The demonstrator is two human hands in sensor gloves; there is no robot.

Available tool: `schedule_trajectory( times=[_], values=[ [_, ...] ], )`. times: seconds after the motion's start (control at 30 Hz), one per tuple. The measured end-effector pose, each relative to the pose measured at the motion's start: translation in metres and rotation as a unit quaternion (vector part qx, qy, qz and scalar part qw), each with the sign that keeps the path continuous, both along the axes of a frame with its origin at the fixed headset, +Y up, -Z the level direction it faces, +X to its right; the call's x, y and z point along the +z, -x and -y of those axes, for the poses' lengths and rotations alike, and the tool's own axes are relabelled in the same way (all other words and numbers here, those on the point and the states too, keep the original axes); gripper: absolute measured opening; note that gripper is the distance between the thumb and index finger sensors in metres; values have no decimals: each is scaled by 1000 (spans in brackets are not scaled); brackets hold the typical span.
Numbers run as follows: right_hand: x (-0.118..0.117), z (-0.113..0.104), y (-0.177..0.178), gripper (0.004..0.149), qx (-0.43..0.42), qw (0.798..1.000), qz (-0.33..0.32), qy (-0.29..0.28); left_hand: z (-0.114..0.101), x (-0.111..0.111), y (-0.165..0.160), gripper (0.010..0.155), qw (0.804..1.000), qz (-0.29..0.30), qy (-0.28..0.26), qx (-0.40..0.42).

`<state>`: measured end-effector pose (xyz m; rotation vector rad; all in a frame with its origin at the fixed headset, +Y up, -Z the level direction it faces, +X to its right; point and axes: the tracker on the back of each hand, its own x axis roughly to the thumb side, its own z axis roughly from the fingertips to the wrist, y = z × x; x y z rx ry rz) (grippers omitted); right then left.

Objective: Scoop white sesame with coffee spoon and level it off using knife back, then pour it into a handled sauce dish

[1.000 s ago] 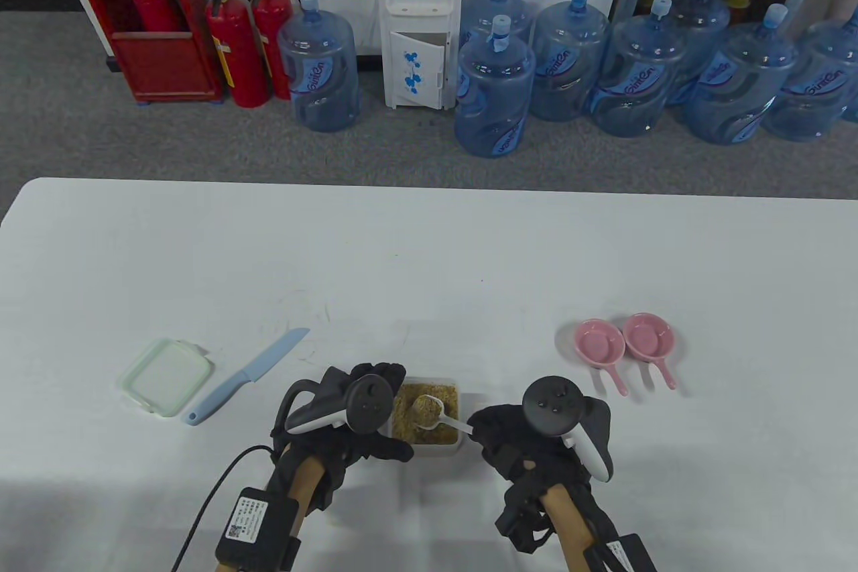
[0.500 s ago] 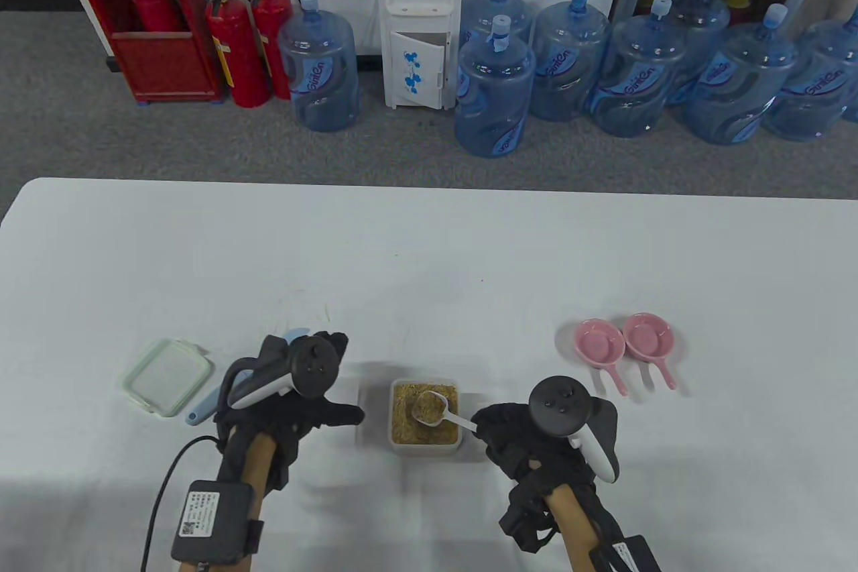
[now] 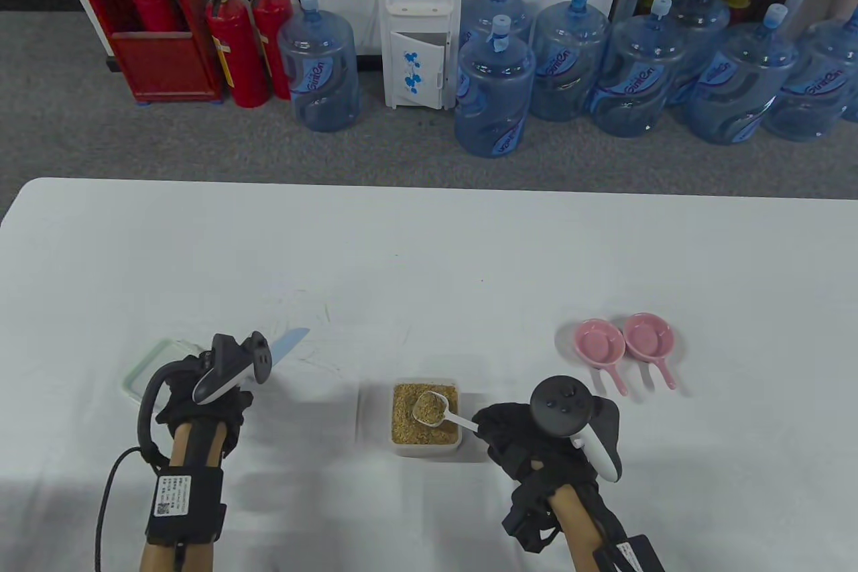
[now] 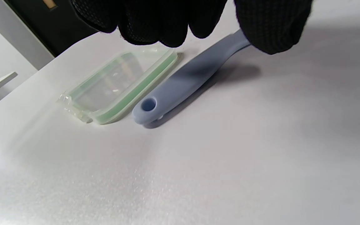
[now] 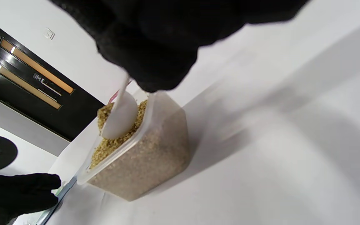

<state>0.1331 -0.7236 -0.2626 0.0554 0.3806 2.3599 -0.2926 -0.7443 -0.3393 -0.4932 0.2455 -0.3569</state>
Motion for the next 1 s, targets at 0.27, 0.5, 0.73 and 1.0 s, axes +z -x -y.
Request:
schedule_trajectory(
  times=[0.27,0.5,0.73,1.0],
  values=[
    [0,0,-2,41,-3,1000,-2,4,11,-10,-3,50,999,-13,-32,-8],
    [0,0,-3,41,-5,1000,-3,3,12,-16,-1,50,1000,5,26,9],
    [0,0,-3,41,-8,1000,-3,2,10,-15,-3,48,998,2,48,44],
    [0,0,-4,41,-11,1000,-3,1,8,-2,-21,44,998,45,4,36]
  ],
)
